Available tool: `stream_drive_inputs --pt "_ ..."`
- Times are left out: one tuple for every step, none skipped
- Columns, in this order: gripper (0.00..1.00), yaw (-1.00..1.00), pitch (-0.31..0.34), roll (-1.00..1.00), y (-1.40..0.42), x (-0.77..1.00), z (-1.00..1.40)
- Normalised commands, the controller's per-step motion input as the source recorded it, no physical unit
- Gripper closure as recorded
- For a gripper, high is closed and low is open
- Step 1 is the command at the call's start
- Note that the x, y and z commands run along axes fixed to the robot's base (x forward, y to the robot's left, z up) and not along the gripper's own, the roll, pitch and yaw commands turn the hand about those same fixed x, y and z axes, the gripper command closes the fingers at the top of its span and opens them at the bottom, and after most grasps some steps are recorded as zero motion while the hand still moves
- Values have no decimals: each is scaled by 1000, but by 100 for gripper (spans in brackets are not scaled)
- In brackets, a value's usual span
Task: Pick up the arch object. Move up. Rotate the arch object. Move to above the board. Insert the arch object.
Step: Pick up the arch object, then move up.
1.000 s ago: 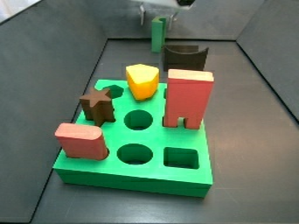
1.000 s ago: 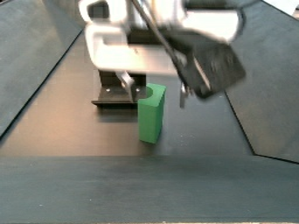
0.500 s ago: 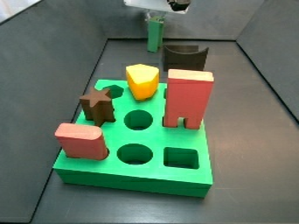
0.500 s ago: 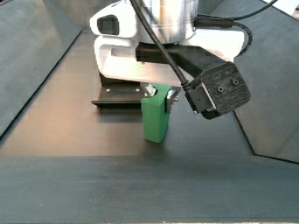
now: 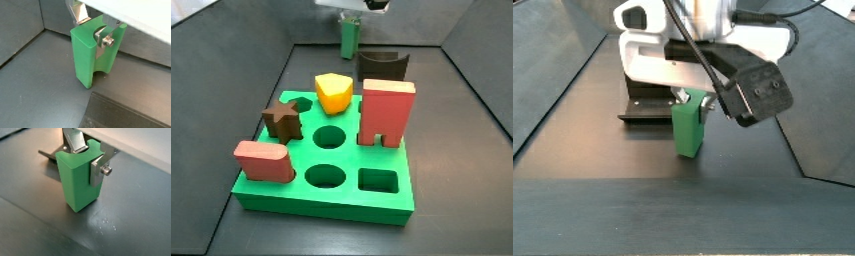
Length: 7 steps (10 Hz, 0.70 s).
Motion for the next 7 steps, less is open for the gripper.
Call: stream_drive_inputs --pt "100 0 0 0 0 0 0" --pt "100 0 0 0 0 0 0" --pt "100 0 0 0 0 0 0" --pt "100 0 0 0 0 0 0" --pt "100 0 0 0 0 0 833" --pt "100 45 -14 1 -32 28 879" --pt "100 48 17 2 -38 -7 783"
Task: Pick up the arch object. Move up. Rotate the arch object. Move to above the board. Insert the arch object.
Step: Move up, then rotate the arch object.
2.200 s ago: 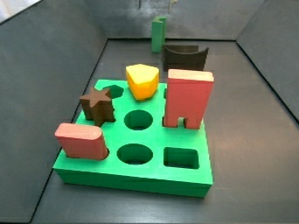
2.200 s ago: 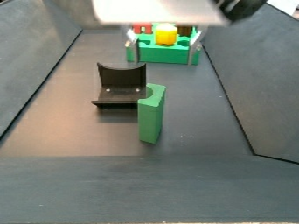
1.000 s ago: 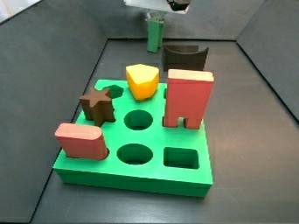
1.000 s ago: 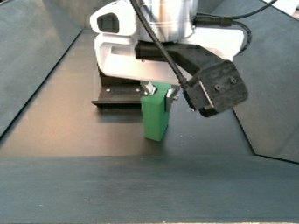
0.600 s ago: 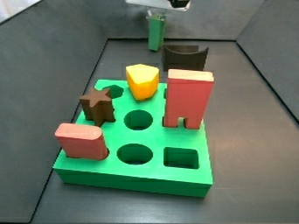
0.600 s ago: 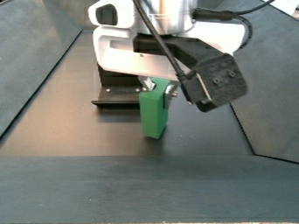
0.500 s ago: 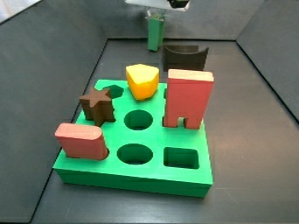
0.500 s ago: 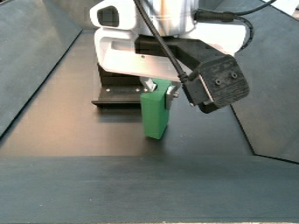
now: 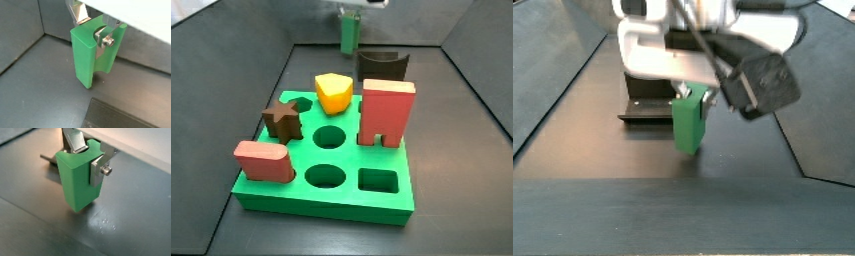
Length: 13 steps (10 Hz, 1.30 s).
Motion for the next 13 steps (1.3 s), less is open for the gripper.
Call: stream_drive_inputs --pt "100 42 42 27 -15 -13 588" --pt "100 35 60 47 -9 -11 424" --pt "100 31 69 60 -9 -12 312" --pt "100 0 0 0 -1000 -540 815" --pt "100 -2 2 18 -1000 -542 764" --pt "100 5 -41 74 -1000 -547 788" --pt "100 11 -16 114 -1000 -533 797" --pt "100 17 0 119 -1000 -503 802" --pt "100 21 10 107 -1000 -453 805" --pt "100 21 20 100 -1000 -385 818" --pt "100 23 41 95 -889 -284 732" --pt "100 25 57 92 -676 -185 562" --pt "100 24 57 96 -389 -99 319"
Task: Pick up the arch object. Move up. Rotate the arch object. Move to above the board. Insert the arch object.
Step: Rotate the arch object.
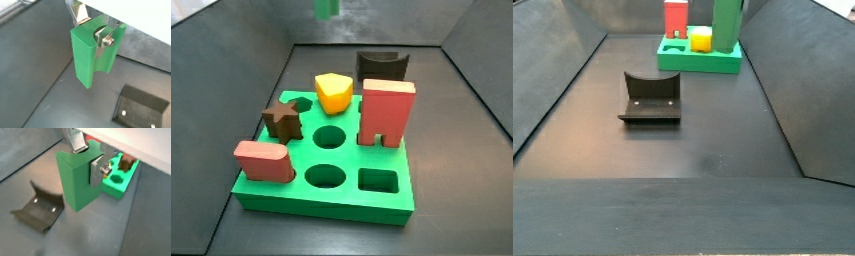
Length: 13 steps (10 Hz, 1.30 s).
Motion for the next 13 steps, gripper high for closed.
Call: stream_drive_inputs --pt "100 24 51 99 -169 -64 133" --pt "100 400 -10 180 0 0 0" --pt "100 389 -17 165 9 17 5" --pt "100 210 -21 129 -2 17 4" --pt "100 767 -20 107 -51 -16 0" --pt "100 612 -12 79 -43 -27 -3" --pt "100 423 -13 79 -33 -25 0" --pt "100 278 -15 78 -18 -23 3" --pt "100 208 -17 78 -15 -21 6" --pt "100 385 -18 78 0 0 0" --pt "100 316 -18 78 1 1 1" --pt "100 226 -19 78 0 1 1" --pt "100 154 -19 -122 0 0 -1000"
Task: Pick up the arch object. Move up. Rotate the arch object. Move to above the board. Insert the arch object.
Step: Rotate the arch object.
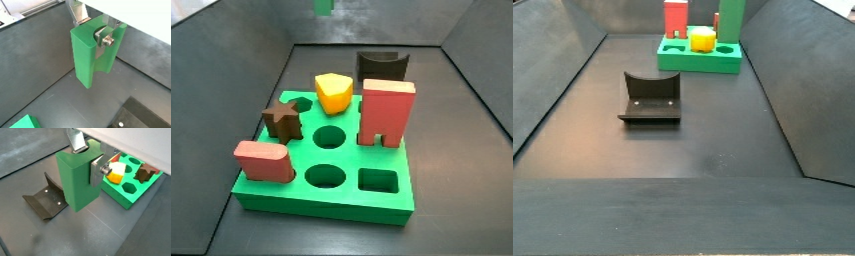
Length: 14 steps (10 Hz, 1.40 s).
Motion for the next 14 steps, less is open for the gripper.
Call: stream_drive_inputs --pt "100 103 -26 -122 0 3 -1000" --pt "100 66 -36 -118 1 12 -1000" --pt "100 44 -39 -107 2 14 -1000" --pt "100 20 -46 -97 3 15 -1000" --pt "100 9 -56 -94 3 15 -1000" --pt "100 1 -58 -94 2 17 -1000" --pt "100 -3 -62 -95 1 20 -1000" --pt "100 -5 -62 -100 1 20 -1000" --pt "100 -6 -69 -113 -1 24 -1000" --pt "100 -6 -69 -119 -1 22 -1000" --pt "100 -7 -72 -128 -1 24 -986" --pt "100 -8 -77 -135 1 22 -780" --pt "100 -10 -75 -139 2 20 -630" --pt "100 -10 -73 -140 2 21 -481"
